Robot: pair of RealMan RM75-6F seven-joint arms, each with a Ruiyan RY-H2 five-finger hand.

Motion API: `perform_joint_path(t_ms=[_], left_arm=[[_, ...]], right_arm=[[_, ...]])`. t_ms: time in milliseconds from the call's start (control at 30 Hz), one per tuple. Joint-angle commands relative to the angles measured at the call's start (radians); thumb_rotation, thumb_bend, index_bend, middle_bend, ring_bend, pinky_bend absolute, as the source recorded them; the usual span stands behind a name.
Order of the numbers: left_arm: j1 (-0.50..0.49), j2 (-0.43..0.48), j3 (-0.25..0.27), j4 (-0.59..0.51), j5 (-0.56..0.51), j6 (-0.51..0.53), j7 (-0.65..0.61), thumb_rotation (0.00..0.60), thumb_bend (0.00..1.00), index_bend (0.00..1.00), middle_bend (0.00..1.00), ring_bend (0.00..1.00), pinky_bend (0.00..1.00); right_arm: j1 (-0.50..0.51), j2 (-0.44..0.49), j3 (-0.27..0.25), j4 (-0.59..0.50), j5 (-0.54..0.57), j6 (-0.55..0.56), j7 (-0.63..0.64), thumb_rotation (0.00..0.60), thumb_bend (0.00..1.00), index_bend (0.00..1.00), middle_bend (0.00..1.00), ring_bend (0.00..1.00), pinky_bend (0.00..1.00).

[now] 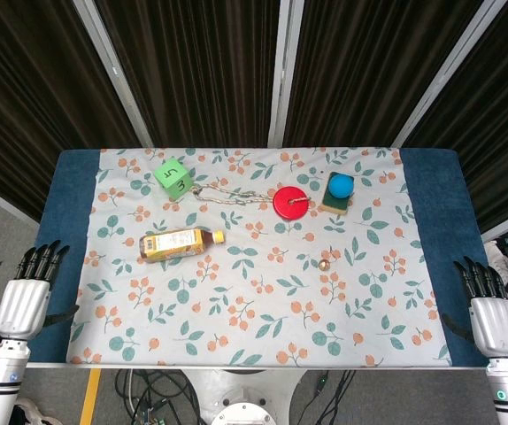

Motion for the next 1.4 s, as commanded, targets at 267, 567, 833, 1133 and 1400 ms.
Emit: perform_joint_path(t_ms=[267, 567, 833, 1133, 1400], left_arm=[[-0.003, -0.003, 0.006, 0.003, 0.006, -0.007, -0.005, 0.600, 0.00, 0.00, 0.00, 0.00, 0.01], [-0.008, -0.001, 0.007, -0.007, 0.009, -0.014, -0.001, 0.600, 0.00, 0.00, 0.00, 0.00, 0.01], [-0.011, -0.022, 0.010, 0.019, 0.003, -0.026, -0.002, 0.600, 0.00, 0.00, 0.00, 0.00, 0.01], [-0.017, -0.030, 0.010, 0.044, 0.013, -0.027, -0.028, 0.600, 0.00, 0.00, 0.00, 0.00, 0.01], [-0.009, -0.023, 0.010, 0.046, 0.007, -0.018, -0.037, 0.600, 0.00, 0.00, 0.00, 0.00, 0.01]], right_arm=[[0.004, 0.006, 0.003, -0.016, -0.001, -0.002, -0.010, 0.600, 0.12, 0.00, 0.00, 0.00, 0.00], [0.026, 0.021, -0.003, -0.043, -0.004, -0.043, -0.024, 0.600, 0.12, 0.00, 0.00, 0.00, 0.00], [0.105, 0.066, 0.006, -0.089, -0.054, -0.114, -0.105, 0.600, 0.12, 0.00, 0.00, 0.00, 0.00], [0.290, 0.070, 0.065, -0.198, -0.005, -0.357, -0.255, 0.600, 0.12, 0.00, 0.00, 0.00, 0.00], [0.443, -0.025, 0.112, -0.178, 0.064, -0.523, -0.367, 0.600, 0.16, 0.00, 0.00, 0.00, 0.00]])
